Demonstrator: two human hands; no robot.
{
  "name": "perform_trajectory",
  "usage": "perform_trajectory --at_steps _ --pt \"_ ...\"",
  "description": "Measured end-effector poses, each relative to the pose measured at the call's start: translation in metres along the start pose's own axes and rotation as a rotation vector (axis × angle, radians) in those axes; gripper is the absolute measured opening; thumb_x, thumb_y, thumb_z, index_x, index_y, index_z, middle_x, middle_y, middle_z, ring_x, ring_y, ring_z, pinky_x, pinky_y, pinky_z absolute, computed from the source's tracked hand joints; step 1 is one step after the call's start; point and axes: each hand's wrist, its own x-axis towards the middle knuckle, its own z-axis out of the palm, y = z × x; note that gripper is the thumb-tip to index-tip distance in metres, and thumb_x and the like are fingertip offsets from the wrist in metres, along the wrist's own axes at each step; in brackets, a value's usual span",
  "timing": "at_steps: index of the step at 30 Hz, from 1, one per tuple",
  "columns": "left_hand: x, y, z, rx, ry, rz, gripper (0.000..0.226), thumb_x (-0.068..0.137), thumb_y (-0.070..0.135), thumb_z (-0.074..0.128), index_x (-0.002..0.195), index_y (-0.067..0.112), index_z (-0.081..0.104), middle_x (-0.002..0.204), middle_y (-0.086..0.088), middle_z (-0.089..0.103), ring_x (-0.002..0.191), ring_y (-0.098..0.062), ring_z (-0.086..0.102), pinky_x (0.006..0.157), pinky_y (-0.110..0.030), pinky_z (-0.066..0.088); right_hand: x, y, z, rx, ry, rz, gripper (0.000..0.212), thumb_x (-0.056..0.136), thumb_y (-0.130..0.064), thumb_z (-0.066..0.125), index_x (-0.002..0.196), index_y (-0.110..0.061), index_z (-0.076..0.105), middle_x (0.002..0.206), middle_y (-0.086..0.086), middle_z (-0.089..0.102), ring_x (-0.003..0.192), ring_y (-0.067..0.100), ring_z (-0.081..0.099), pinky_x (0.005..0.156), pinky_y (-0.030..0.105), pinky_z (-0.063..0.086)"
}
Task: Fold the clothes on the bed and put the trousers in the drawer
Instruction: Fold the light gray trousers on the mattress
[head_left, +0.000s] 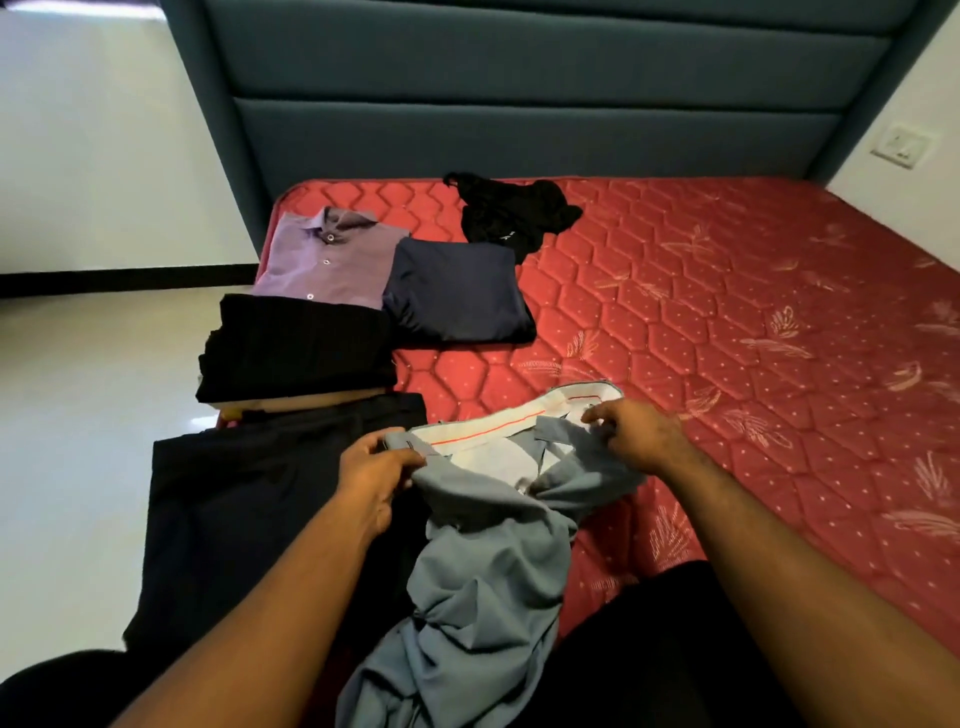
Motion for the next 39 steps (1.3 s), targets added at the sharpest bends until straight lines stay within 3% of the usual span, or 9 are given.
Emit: perform_trajectory --at_steps 2,4,11,15,19,23,28,32,39 --pt "-0.003 -0.005 -0.001 0.029 0.005 -0.004 0.033 0.077 -0.006 0.072 0.104 0.012 0.064 0.094 -0.014 0.068 0.073 -0.022 0.062 0.047 -0.025 0.045 -0.008 0.0 0.007 -0.225 -0.042 0.084 0.034 0.087 -0.026 0.055 0.117 -0.039 0.064 0.114 -0.01 0.067 0.118 0.022 0.055 0.111 0.066 0.018" --pt "-0.005 -0.005 0.0 0.069 0.018 0.023 0.028 0.08 0.001 0.073 0.104 0.011 0.063 0.092 -0.014 0.068 0.069 -0.022 0.059 0.049 -0.026 0.045 -0.013 -0.003 0.012 -0.413 -0.01 0.121 0.031 0.091 -0.034 0.05 0.12 -0.041 0.06 0.121 -0.005 0.064 0.126 0.024 0.046 0.106 0.073 -0.001" --pt "-0.014 0.0 0.006 -0.033 0.118 0.049 0.02 0.073 -0.008 0.076 0.08 0.008 0.068 0.086 -0.015 0.07 0.082 -0.029 0.067 0.081 -0.042 0.059 -0.013 -0.016 0.024 -0.454 0.036 0.065 0.02 0.089 -0.038 0.054 0.101 -0.031 0.068 0.131 -0.005 0.055 0.135 0.028 0.032 0.107 0.074 -0.004" --pt "-0.026 0.012 0.007 -0.117 0.099 0.123 0.02 0.072 -0.003 0.08 0.084 0.01 0.069 0.091 -0.016 0.072 0.081 -0.027 0.069 0.079 -0.042 0.06 -0.022 -0.026 0.001 0.064 -0.003 -0.164 0.011 0.088 -0.033 0.066 0.077 -0.035 0.066 0.154 -0.022 0.023 0.149 0.02 -0.002 0.113 0.06 -0.008" --pt "-0.052 0.04 0.021 -0.262 -0.131 0.225 0.015 0.081 0.002 0.074 0.095 0.005 0.069 0.09 -0.017 0.073 0.076 -0.024 0.069 0.071 -0.037 0.06 -0.04 -0.059 -0.044 0.671 -0.058 -0.485 0.012 0.086 -0.013 0.07 0.075 -0.014 0.065 0.148 -0.013 0.04 0.147 0.011 0.015 0.119 0.047 0.014" --pt "-0.074 0.075 0.032 -0.284 -0.29 0.372 0.019 0.09 0.007 0.065 0.106 -0.003 0.066 0.106 -0.03 0.068 0.091 -0.034 0.065 0.093 -0.055 0.053 -0.054 -0.103 -0.079 0.894 -0.026 -0.706 0.012 0.085 -0.012 0.061 0.083 -0.021 0.068 0.122 0.004 0.066 0.121 0.017 0.058 0.098 0.026 0.044" --pt "-0.099 0.109 0.023 -0.25 -0.494 0.48 0.023 0.097 0.008 0.054 0.117 0.002 0.064 0.11 -0.022 0.069 0.095 -0.028 0.068 0.084 -0.039 0.058 -0.049 -0.126 -0.101 0.614 0.263 -0.783 0.008 0.09 -0.016 0.06 0.089 -0.014 0.067 0.089 -0.001 0.064 0.085 0.01 0.06 0.08 0.024 0.047" --pt "-0.11 0.107 0.023 -0.259 -0.382 0.53 0.019 0.095 0.002 0.056 0.11 0.005 0.068 0.103 -0.025 0.07 0.092 -0.032 0.066 0.088 -0.045 0.055 -0.049 -0.137 -0.102 0.474 0.295 -0.622 0.024 0.095 -0.019 0.06 0.073 -0.018 0.05 0.063 -0.01 0.049 0.058 0.005 0.045 0.06 0.036 0.042" --pt "-0.112 0.099 0.015 -0.18 -0.161 0.66 0.012 0.091 0.005 0.065 0.1 0.01 0.07 0.093 -0.013 0.075 0.093 -0.031 0.071 0.088 -0.053 0.056 -0.067 -0.129 -0.097 0.389 -0.078 -0.566 0.034 0.081 0.008 0.067 0.102 -0.017 0.06 0.077 0.007 0.062 0.066 0.006 0.056 0.063 0.024 0.046"
